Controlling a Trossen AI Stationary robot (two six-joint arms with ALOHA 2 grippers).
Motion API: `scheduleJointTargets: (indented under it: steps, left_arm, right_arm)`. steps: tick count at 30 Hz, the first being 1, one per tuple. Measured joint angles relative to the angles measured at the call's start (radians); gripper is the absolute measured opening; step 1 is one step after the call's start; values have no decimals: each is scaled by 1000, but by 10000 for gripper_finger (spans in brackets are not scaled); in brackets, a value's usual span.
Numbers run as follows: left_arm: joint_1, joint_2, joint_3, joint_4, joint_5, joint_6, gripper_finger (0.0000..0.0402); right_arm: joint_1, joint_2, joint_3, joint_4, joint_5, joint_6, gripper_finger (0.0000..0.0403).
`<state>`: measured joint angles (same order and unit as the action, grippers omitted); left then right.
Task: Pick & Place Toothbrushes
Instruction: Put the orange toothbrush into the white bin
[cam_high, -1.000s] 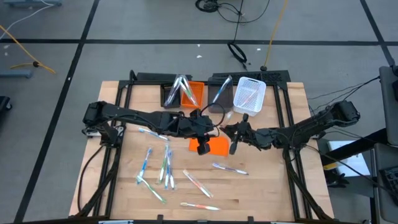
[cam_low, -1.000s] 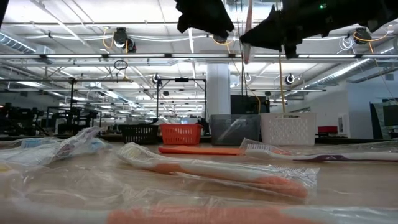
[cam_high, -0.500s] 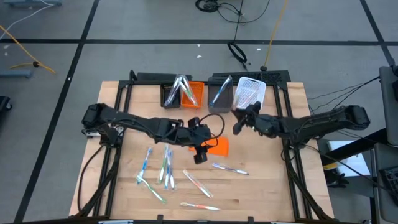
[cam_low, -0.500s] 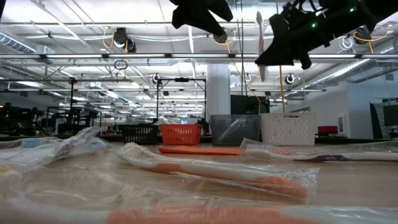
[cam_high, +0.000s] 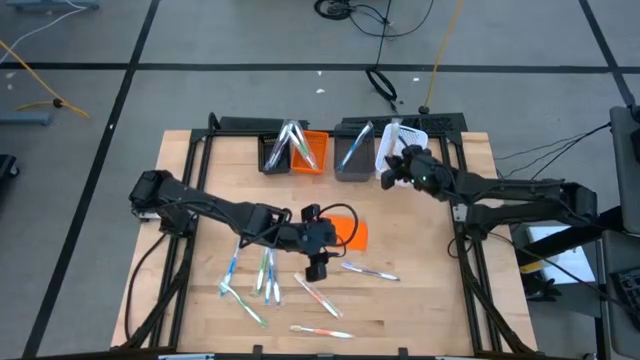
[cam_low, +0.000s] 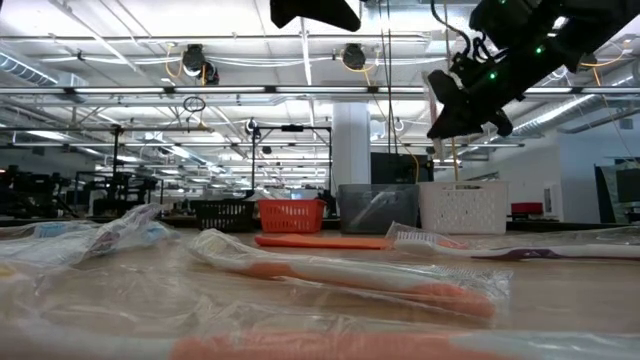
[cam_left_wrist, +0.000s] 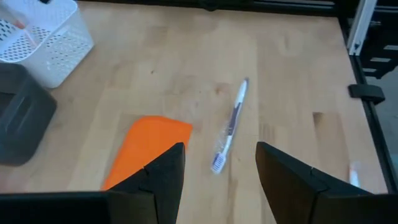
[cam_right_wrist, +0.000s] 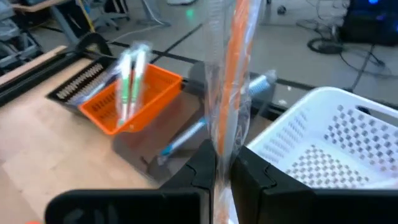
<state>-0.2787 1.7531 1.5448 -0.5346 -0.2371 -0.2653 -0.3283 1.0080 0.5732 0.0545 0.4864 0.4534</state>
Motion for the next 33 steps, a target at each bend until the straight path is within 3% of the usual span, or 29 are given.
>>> scheduleJointTargets:
  steps: [12, 27, 33]
  left_arm:
    - [-25, 0, 0, 1, -61, -1, 200]
    - [-24, 0, 0, 7, -62, -1, 200]
    - [-24, 0, 0, 8, -62, -1, 200]
  right_arm:
    - [-217, 0, 0, -192, -154, 34, 18]
    - [-288, 3, 0, -358, -184, 43, 18]
    - [-288, 3, 0, -381, -177, 36, 68]
